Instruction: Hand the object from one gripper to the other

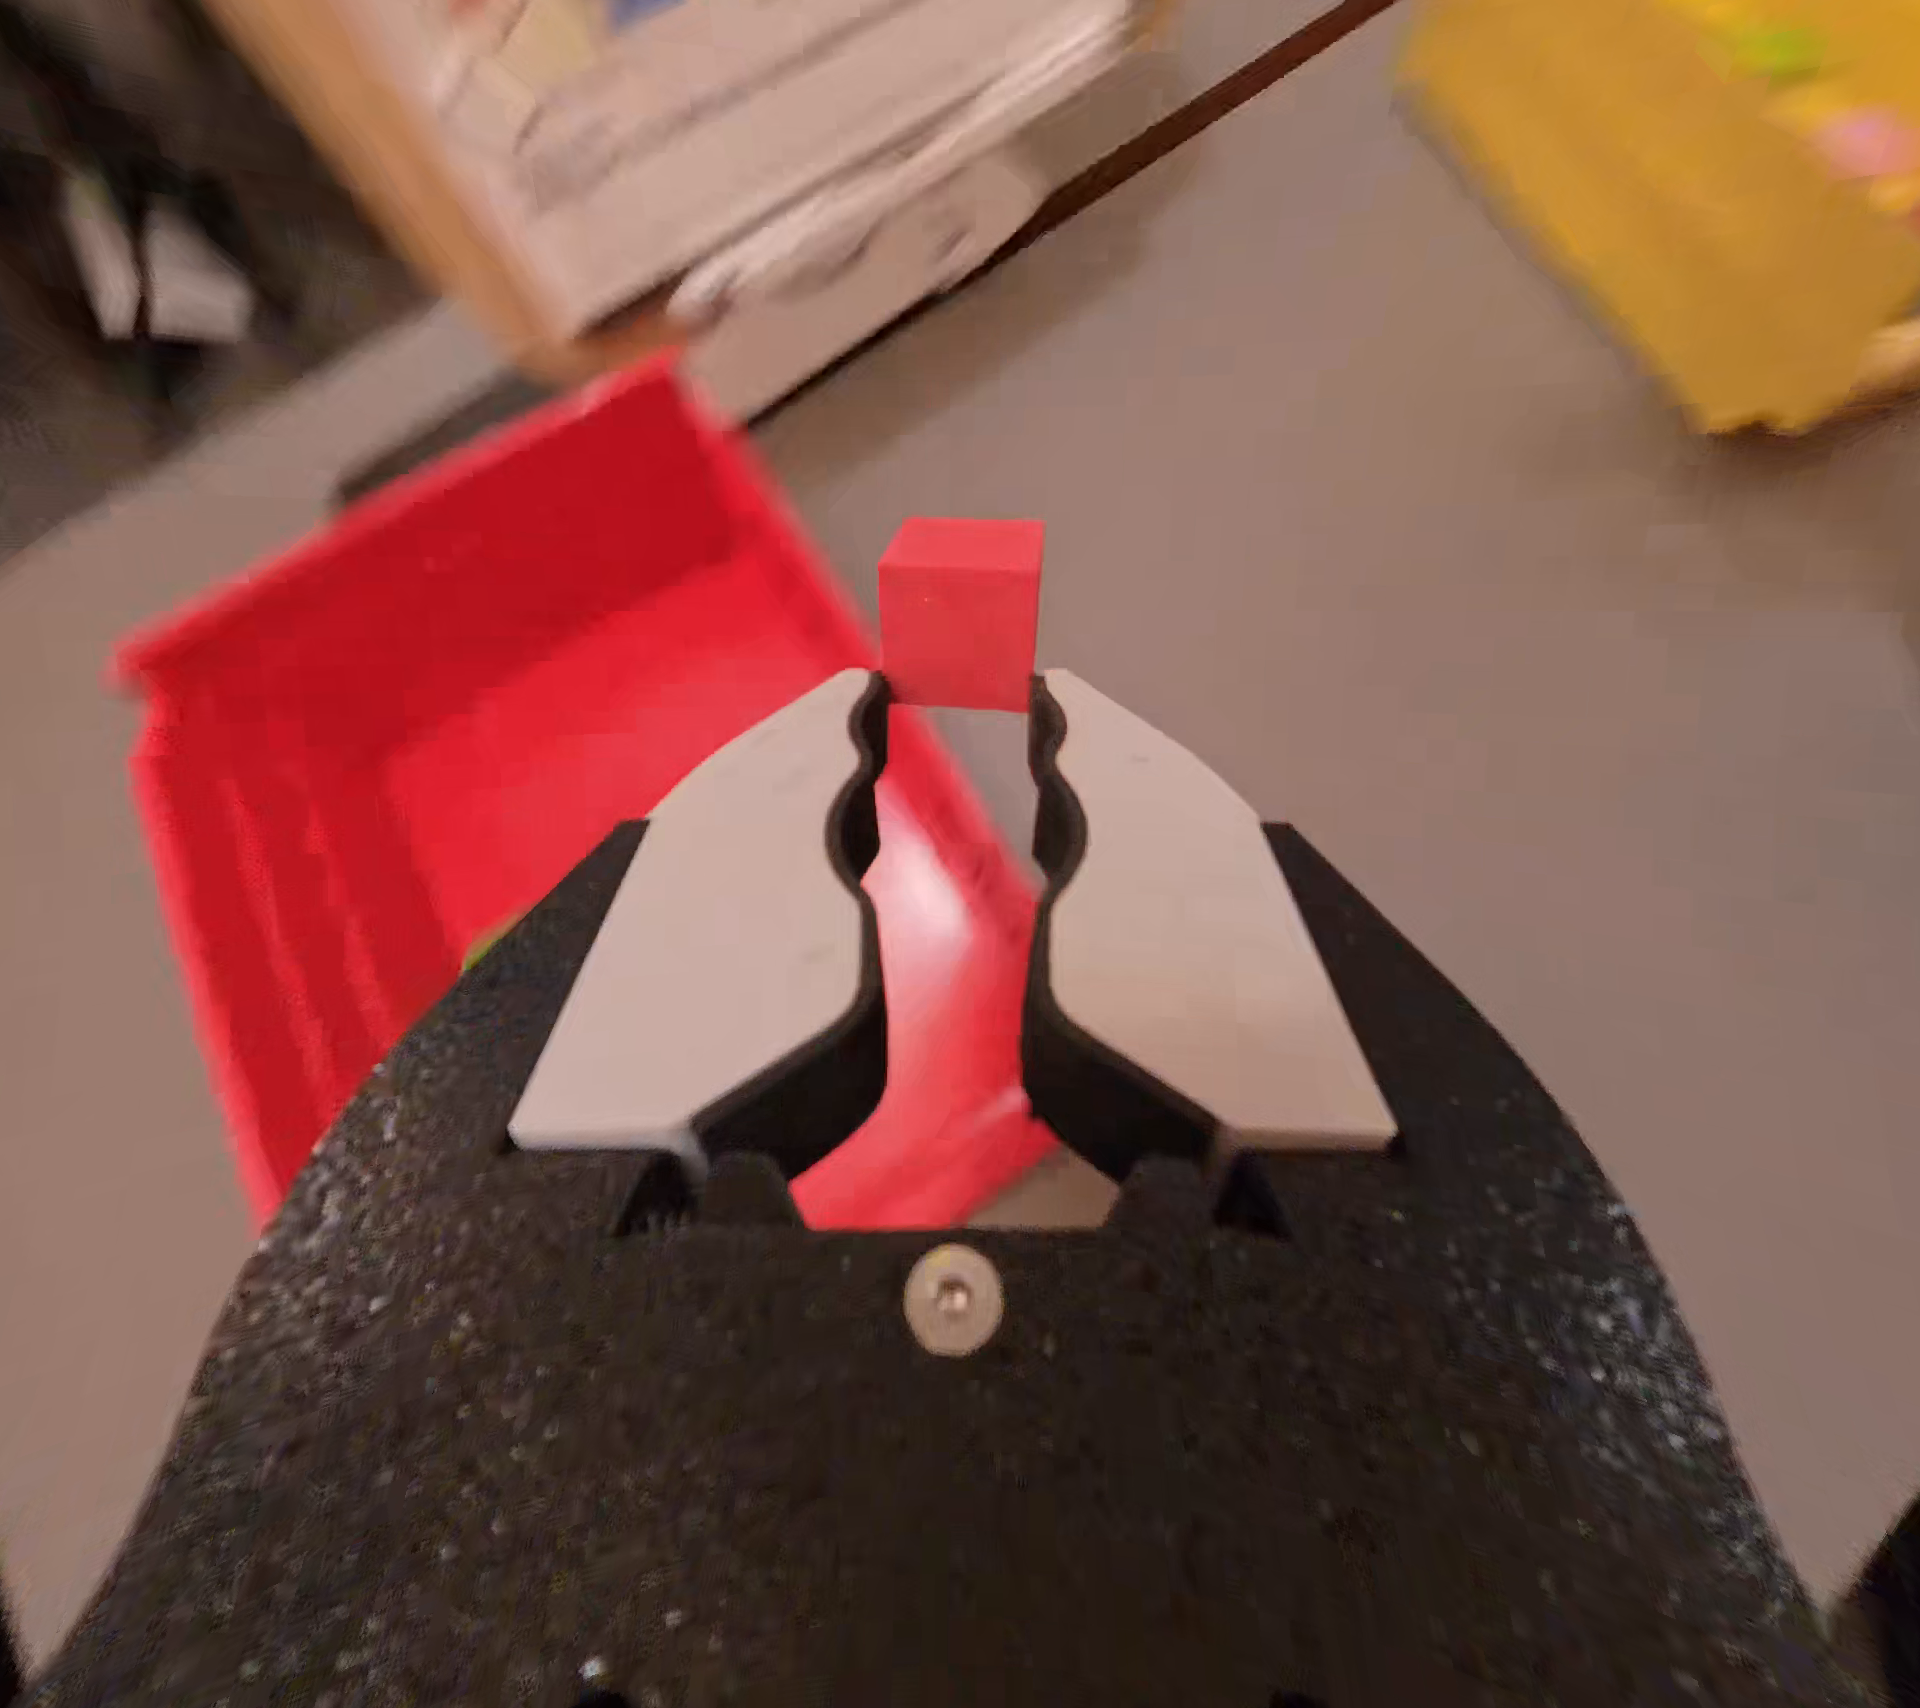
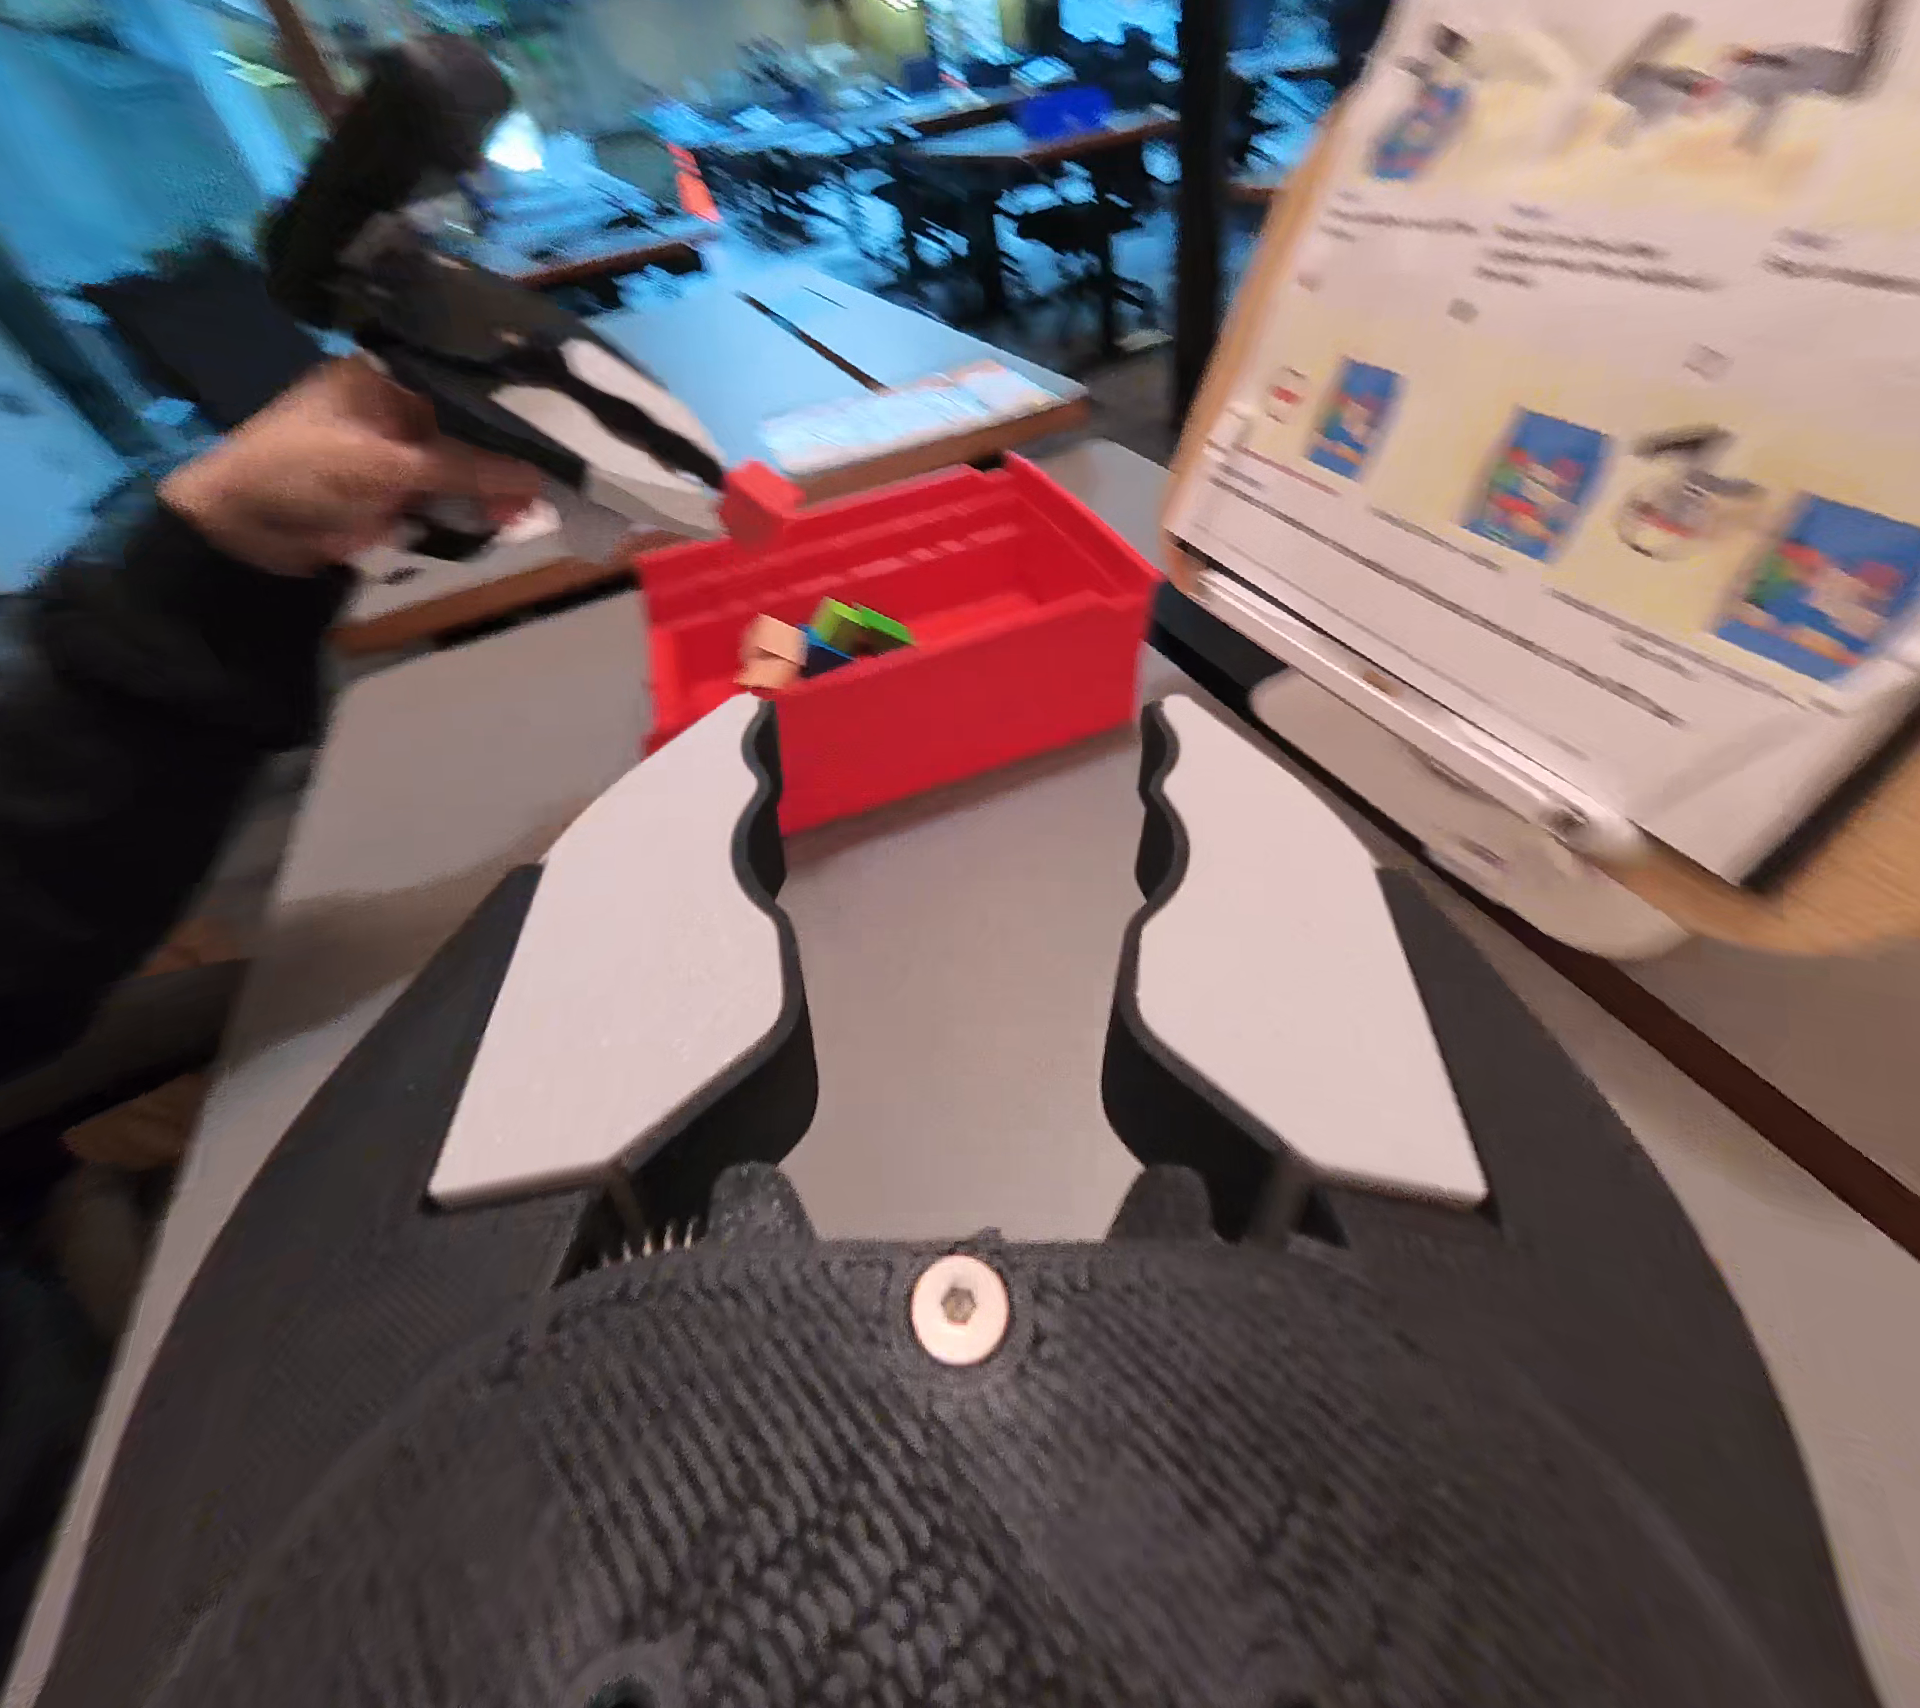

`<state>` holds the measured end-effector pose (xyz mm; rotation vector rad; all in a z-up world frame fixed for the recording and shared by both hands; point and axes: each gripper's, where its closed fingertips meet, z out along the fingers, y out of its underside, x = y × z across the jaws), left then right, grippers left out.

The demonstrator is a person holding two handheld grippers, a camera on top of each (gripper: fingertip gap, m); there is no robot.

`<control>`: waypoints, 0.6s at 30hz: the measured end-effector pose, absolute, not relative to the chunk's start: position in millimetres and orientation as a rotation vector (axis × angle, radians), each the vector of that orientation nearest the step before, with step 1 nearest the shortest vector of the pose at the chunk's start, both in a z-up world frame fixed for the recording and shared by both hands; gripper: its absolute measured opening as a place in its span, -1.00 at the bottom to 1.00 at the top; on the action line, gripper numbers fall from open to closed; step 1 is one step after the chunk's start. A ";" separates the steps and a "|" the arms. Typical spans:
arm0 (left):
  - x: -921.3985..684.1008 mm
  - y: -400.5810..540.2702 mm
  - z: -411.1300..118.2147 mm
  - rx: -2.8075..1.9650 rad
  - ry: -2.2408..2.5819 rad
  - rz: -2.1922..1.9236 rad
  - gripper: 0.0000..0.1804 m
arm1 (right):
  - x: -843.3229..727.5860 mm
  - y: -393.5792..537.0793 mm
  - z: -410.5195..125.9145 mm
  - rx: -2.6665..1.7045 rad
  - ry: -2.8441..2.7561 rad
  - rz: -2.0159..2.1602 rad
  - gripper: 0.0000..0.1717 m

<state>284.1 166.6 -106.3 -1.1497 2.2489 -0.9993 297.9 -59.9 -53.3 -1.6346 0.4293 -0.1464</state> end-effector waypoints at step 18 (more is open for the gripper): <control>235.0 7.8 -56.1 -0.093 2.256 -1.925 -0.73 | 236.1 12.2 -34.5 -1.580 0.041 0.073 -0.39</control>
